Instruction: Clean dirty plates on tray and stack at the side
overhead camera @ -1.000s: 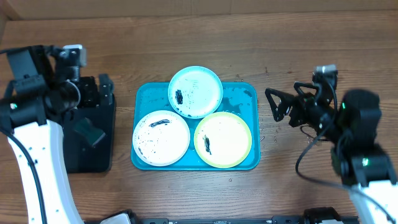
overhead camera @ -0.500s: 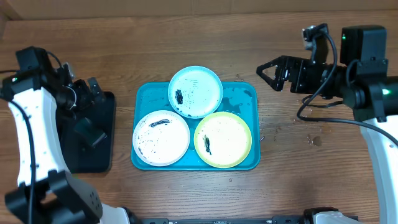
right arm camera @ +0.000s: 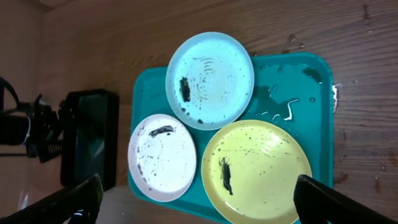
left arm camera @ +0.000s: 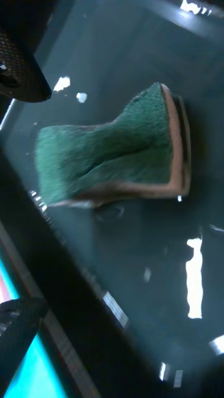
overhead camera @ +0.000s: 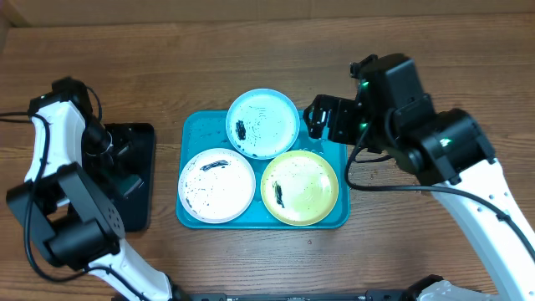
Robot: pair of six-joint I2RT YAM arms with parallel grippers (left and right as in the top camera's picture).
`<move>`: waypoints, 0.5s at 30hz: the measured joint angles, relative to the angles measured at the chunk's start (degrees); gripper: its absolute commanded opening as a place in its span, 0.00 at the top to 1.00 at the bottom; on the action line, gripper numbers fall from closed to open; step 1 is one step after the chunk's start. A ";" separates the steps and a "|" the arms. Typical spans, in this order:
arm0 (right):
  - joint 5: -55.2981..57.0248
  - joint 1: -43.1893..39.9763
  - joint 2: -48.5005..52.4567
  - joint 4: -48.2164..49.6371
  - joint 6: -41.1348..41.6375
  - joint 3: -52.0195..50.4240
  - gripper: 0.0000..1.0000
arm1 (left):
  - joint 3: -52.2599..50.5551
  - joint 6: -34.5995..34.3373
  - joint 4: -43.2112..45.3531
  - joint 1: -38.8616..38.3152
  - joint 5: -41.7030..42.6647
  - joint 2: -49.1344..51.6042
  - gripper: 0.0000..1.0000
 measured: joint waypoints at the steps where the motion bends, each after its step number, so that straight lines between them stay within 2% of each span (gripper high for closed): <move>1: 1.57 0.74 0.02 0.17 1.31 0.00 0.00 | 0.00 -0.46 -0.04 0.37 -0.24 1.11 0.00; 10: 6.54 1.33 0.02 3.23 5.09 0.00 0.00 | -0.02 -3.82 -1.33 6.27 -2.10 4.00 0.00; 15: 6.99 1.33 1.20 4.46 5.68 0.00 0.00 | -0.02 -2.56 0.48 9.01 0.11 3.98 0.00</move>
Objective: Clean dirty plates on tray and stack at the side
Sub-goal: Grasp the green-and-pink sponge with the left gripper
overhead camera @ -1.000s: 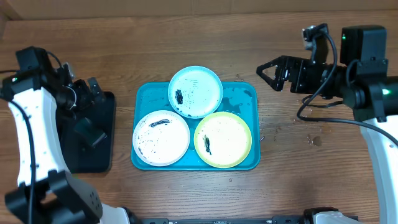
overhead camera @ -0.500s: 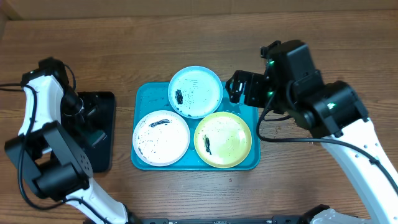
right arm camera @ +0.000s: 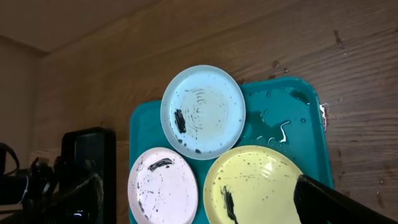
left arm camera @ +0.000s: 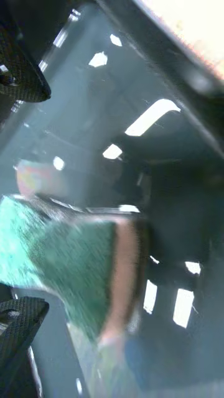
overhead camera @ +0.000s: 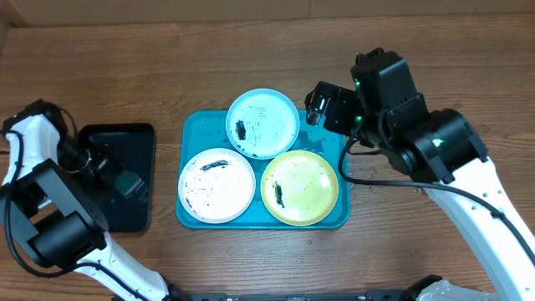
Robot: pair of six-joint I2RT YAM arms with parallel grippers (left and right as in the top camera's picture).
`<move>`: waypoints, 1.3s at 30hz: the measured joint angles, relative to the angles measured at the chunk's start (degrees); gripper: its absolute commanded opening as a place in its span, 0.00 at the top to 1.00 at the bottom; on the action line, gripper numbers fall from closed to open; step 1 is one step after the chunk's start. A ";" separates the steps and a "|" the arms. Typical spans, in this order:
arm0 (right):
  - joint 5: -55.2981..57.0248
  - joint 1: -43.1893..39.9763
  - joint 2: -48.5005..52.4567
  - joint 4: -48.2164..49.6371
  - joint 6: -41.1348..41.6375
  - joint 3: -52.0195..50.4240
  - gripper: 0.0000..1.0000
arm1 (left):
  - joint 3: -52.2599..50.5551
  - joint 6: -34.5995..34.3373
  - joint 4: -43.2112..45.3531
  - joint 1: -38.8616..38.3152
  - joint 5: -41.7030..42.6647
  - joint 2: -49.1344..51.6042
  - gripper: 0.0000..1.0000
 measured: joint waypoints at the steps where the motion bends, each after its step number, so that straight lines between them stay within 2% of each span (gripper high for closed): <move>1: 0.02 0.00 0.42 0.22 0.04 0.00 0.00 | -0.02 0.52 0.70 0.04 0.72 0.00 0.00; 12: 0.17 0.00 6.43 1.29 0.26 -0.02 0.00 | -8.68 3.28 12.96 -2.34 6.84 -1.01 0.00; 13: 0.17 0.00 6.43 1.44 0.26 -0.02 0.00 | -9.16 3.28 13.42 -2.34 6.88 -1.33 0.04; 17: 0.17 0.00 6.43 1.75 0.26 -0.02 0.00 | -11.19 3.61 15.74 -2.34 6.49 -2.51 0.28; 18: 0.17 0.00 6.43 1.77 0.26 -0.02 0.00 | -11.54 3.65 16.17 -2.29 6.14 -2.69 0.42; 20: 0.20 0.02 6.43 1.79 0.26 -0.02 0.00 | -12.09 3.65 16.52 -2.32 4.57 -2.91 0.49; 22: 0.15 0.02 6.43 1.75 0.26 -0.02 0.00 | -12.22 3.65 16.57 -2.32 3.93 -2.91 0.65; 23: 0.20 0.00 6.43 1.77 0.26 -0.02 0.00 | -12.31 3.63 16.55 -2.32 3.58 -2.91 0.95; 31: 0.17 0.00 6.43 1.75 0.17 -0.02 0.00 | -12.20 3.69 14.84 -2.27 2.93 -2.89 0.96; 35: -0.02 0.02 6.43 1.77 -0.09 -0.02 0.00 | -9.60 3.76 7.80 -2.34 3.61 -1.77 0.96; 39: -0.44 0.00 6.43 1.88 -0.24 -0.02 0.00 | -1.90 4.63 0.35 -2.34 3.87 -1.01 0.96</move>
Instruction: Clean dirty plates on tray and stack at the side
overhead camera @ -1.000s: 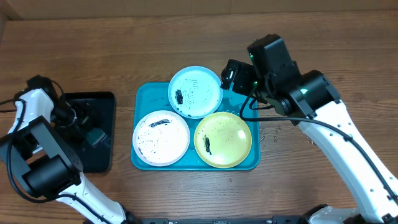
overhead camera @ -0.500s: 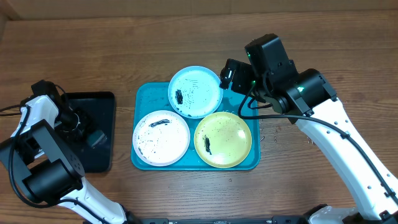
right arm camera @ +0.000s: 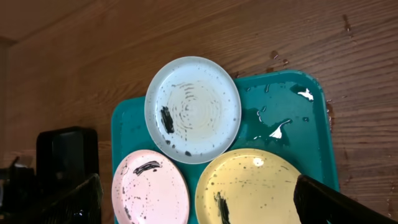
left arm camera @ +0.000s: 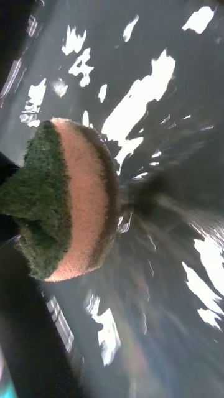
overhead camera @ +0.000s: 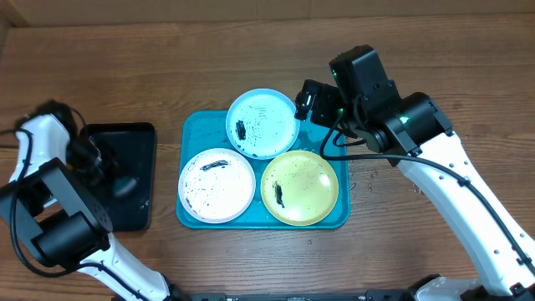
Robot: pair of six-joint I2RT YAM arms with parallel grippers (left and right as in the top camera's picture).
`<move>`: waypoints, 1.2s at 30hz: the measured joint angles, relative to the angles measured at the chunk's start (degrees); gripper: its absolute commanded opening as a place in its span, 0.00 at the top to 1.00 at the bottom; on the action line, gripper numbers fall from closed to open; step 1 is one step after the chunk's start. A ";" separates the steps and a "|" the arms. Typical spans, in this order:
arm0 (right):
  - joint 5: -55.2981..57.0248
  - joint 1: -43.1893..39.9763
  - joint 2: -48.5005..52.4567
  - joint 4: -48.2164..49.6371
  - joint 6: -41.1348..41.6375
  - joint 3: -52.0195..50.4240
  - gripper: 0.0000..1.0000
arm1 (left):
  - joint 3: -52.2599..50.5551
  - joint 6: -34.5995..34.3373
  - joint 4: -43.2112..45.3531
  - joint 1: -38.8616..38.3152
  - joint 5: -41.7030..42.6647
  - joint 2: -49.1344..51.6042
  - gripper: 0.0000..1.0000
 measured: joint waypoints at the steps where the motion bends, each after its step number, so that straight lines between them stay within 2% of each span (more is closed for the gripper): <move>1: -0.28 0.00 0.02 0.11 0.02 0.00 0.00 | 3.02 0.09 -1.70 0.00 0.11 0.00 0.96; 5: -1.79 0.35 0.83 0.94 0.00 0.00 0.00 | 11.82 0.17 -4.74 0.00 0.20 0.00 0.95; 8: -2.49 0.87 2.47 1.05 -0.02 0.00 0.00 | 13.97 0.17 -4.83 0.00 0.20 -0.07 0.94; 12: -3.17 1.11 3.82 1.60 -0.02 0.00 0.00 | 13.11 0.17 -3.67 0.00 0.17 -0.07 0.93; 19: -3.30 1.11 3.87 2.10 -0.09 0.00 0.00 | 3.80 0.20 6.36 0.00 0.24 -0.04 0.89; 20: -3.30 1.11 3.87 2.12 -0.11 0.00 0.00 | 2.49 0.17 7.28 0.00 0.42 -0.04 0.84; 23: -3.30 1.11 3.87 2.10 -0.20 0.00 0.00 | -0.33 0.22 9.25 0.00 0.87 -0.04 0.58; 24: -3.28 1.11 3.87 2.10 -0.17 0.00 0.00 | -1.11 0.68 9.79 0.00 1.07 -0.04 0.46; 25: -3.28 1.11 3.87 2.10 -0.20 0.00 0.00 | -1.57 0.50 10.14 0.00 1.27 -0.04 0.22; 26: -3.30 1.11 3.87 2.08 -0.20 0.00 0.00 | -1.99 0.42 10.38 0.00 1.44 -0.04 0.03; 30: -3.28 1.11 3.87 2.10 -0.17 0.00 0.00 | -3.02 0.63 10.49 0.00 1.66 -0.04 0.02; 36: -3.30 1.11 3.87 1.29 -0.20 0.00 0.00 | -3.02 1.68 5.07 0.00 1.73 -0.04 0.10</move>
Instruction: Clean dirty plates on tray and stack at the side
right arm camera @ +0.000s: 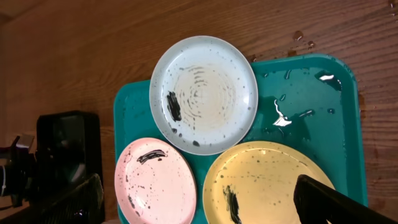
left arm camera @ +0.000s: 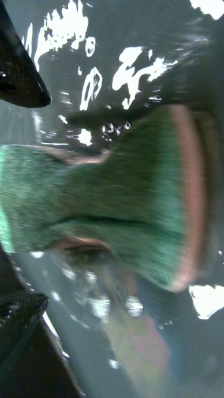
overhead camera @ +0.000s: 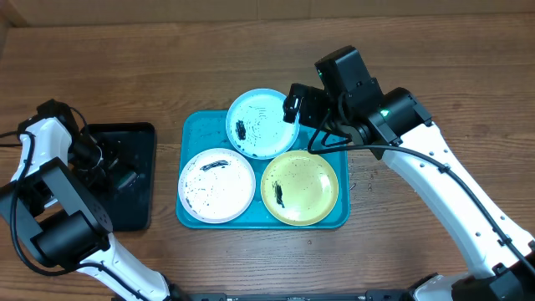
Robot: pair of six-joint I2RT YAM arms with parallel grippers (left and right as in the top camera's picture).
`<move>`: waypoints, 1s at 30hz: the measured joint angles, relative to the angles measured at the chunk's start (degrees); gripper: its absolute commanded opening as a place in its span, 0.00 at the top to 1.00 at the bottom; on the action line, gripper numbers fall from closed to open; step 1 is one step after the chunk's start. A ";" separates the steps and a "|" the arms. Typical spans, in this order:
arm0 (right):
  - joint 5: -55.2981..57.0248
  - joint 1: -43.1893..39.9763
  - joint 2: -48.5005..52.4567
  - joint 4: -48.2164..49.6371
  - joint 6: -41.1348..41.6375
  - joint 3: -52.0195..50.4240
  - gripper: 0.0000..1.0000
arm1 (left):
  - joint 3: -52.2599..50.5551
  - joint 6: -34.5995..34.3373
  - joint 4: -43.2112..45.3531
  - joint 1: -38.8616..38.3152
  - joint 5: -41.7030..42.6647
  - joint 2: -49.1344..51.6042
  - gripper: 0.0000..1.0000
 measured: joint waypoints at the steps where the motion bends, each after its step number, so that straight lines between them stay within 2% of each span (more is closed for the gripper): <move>1: 0.00 0.00 0.00 -0.20 0.00 0.00 0.00 | 0.00 -0.02 -0.79 0.00 0.00 0.00 0.13; 5: 0.00 0.00 0.00 -0.26 0.00 0.00 0.00 | 0.00 0.15 -2.05 0.00 0.04 0.00 0.40; 6: 0.00 0.00 0.00 -0.26 -0.04 0.00 0.00 | 0.00 0.00 -2.01 0.00 0.04 0.00 0.42; 12: 0.00 0.00 0.00 -0.92 0.00 0.00 0.00 | 0.00 -0.09 0.04 -0.37 -0.04 0.00 0.36; 15: 0.00 0.00 0.00 -1.88 -0.02 0.00 0.00 | 0.00 -0.07 1.66 -0.37 -0.04 0.00 0.28; 27: 0.00 0.00 0.00 -1.84 -0.02 0.00 0.00 | -2.32 -1.79 2.64 -0.37 -0.37 0.00 0.30; 28: 0.00 0.00 0.00 -1.86 -0.02 0.00 0.00 | -2.86 -1.79 3.34 -0.37 -0.59 0.00 0.35; 30: 0.00 0.00 0.00 -1.86 -0.04 0.00 0.00 | -4.02 -2.01 4.42 -0.37 -1.11 0.00 0.57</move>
